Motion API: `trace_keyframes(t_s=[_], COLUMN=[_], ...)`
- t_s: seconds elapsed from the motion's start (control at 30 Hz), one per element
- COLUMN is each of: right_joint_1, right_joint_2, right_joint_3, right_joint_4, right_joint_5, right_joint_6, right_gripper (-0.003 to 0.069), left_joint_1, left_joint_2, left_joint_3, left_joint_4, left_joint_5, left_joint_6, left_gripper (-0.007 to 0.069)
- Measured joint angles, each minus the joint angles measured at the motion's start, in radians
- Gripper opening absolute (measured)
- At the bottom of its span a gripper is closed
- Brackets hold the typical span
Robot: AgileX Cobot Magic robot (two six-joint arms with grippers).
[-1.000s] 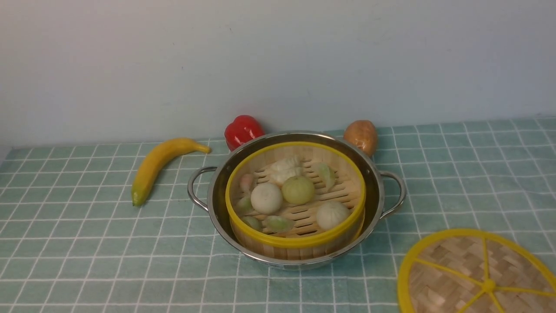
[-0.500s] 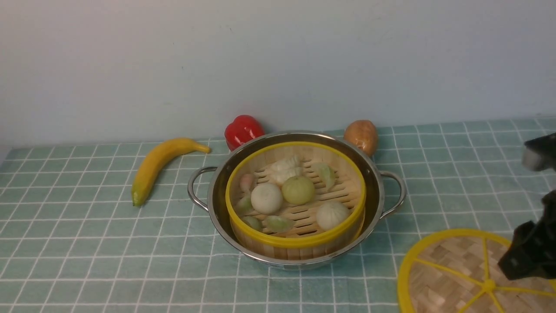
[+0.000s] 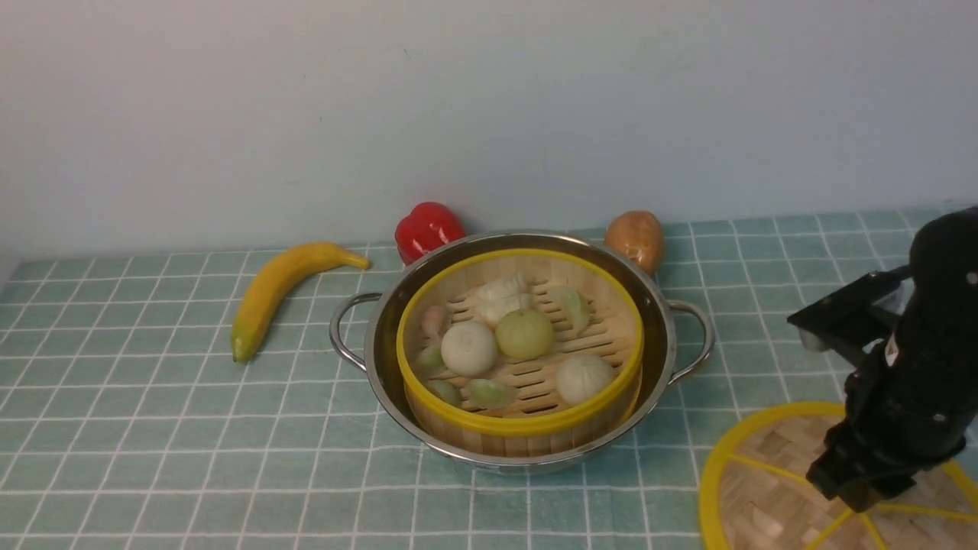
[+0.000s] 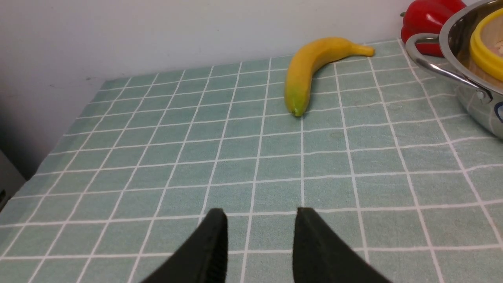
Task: Place the steamer in the pot on the blue tablecloth, and put the lid on the steamer.
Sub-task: 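Move the gripper down to the bamboo steamer lid and grasp its center knob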
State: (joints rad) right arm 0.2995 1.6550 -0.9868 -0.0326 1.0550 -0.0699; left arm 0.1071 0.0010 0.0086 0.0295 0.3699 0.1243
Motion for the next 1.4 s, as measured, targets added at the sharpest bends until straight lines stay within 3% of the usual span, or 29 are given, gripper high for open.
trace_keyframes(t_s=[0.63, 0.77, 1.0, 1.27, 1.4], right_joint_1=[0.000, 0.000, 0.000, 0.000, 0.000], right_joint_2=[0.067, 0.075, 0.036, -0.184, -0.217], right_joint_3=[-0.002, -0.010, -0.005, -0.080, -0.161], right_joint_4=[0.027, 0.022, 0.021, -0.142, -0.148], right_joint_5=[0.019, 0.025, 0.043, 0.161, 0.176], right_joint_6=[0.026, 0.028, 0.045, 0.168, 0.168], right_gripper=[0.0212, 0.0150, 0.0148, 0.0148, 0.0148], left_joint_1=[0.000, 0.000, 0.000, 0.000, 0.000], left_joint_2=[0.000, 0.000, 0.000, 0.000, 0.000], left_joint_3=[0.000, 0.000, 0.000, 0.000, 0.000], left_joint_4=[0.000, 0.000, 0.000, 0.000, 0.000], left_joint_5=[0.000, 0.000, 0.000, 0.000, 0.000], left_joint_6=[0.000, 0.000, 0.000, 0.000, 0.000], left_gripper=[0.0243, 0.0243, 0.0243, 0.0243, 0.0243])
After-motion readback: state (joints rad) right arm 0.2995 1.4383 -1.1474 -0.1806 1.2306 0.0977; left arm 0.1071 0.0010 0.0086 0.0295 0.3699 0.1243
